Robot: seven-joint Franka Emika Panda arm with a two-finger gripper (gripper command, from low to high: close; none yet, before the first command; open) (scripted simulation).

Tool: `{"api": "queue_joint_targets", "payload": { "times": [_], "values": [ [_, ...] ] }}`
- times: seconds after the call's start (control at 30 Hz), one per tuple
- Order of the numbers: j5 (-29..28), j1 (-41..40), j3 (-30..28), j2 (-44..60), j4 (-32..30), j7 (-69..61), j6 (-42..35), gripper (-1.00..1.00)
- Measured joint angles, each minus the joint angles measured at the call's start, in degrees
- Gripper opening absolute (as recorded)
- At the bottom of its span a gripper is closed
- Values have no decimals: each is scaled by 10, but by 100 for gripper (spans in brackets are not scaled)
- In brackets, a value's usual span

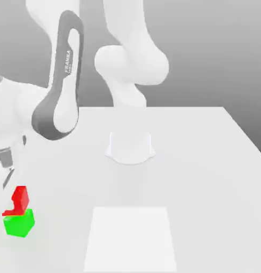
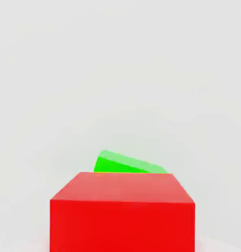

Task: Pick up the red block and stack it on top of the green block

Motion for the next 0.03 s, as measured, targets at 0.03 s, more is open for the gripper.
{"api": "queue_joint_targets", "payload": {
  "times": [0.03],
  "values": [
    [0,0,0,0,0,0,0,100]
  ]
}}
